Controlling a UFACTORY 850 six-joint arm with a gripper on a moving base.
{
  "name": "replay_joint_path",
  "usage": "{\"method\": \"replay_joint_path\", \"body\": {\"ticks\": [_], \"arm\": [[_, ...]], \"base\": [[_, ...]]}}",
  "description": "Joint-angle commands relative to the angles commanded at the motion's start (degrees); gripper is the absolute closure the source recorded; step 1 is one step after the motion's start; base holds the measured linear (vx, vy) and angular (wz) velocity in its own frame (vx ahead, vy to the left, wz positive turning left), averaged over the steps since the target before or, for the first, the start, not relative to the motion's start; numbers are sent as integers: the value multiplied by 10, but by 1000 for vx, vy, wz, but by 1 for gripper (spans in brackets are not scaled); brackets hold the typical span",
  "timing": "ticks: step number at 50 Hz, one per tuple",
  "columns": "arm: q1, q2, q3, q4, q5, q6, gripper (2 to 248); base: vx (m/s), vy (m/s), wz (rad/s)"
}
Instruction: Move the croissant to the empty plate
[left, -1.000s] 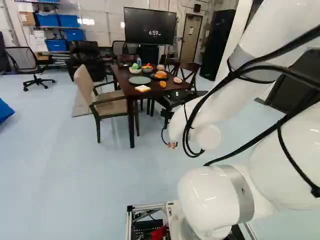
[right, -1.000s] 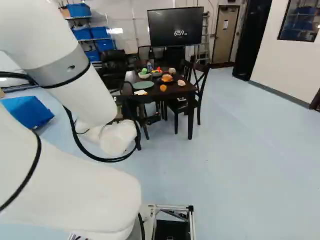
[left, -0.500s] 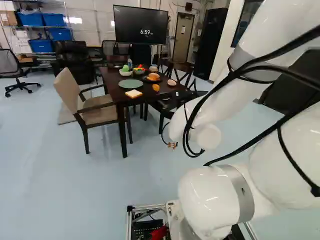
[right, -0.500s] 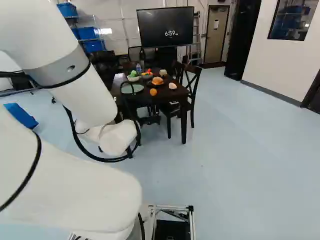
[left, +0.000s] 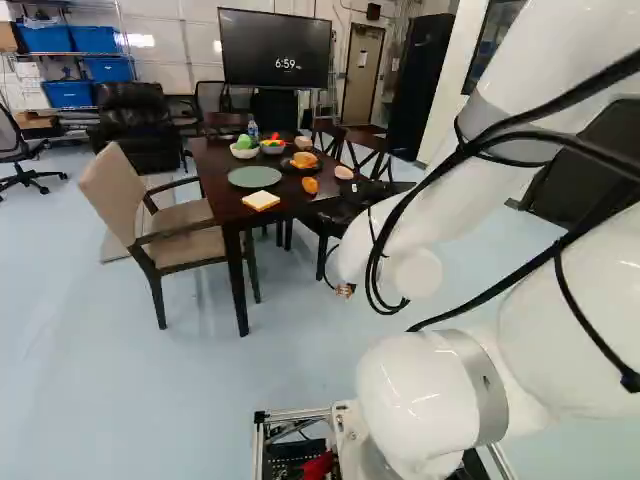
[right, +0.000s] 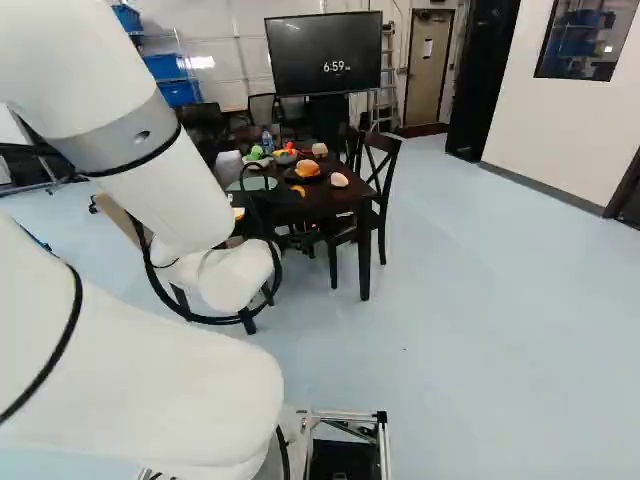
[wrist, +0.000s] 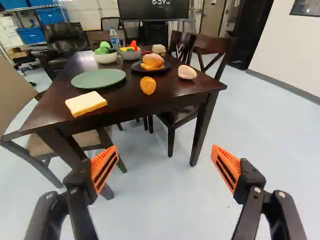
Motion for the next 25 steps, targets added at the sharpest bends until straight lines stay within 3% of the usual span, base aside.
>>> {"method": "replay_joint_path", "body": {"ticks": [18, 25], "arm": [[0, 0, 0, 0, 0, 0, 3], [0, 0, 0, 0, 0, 0, 3]], "base": [[212, -3, -33], [195, 34, 130]]}}
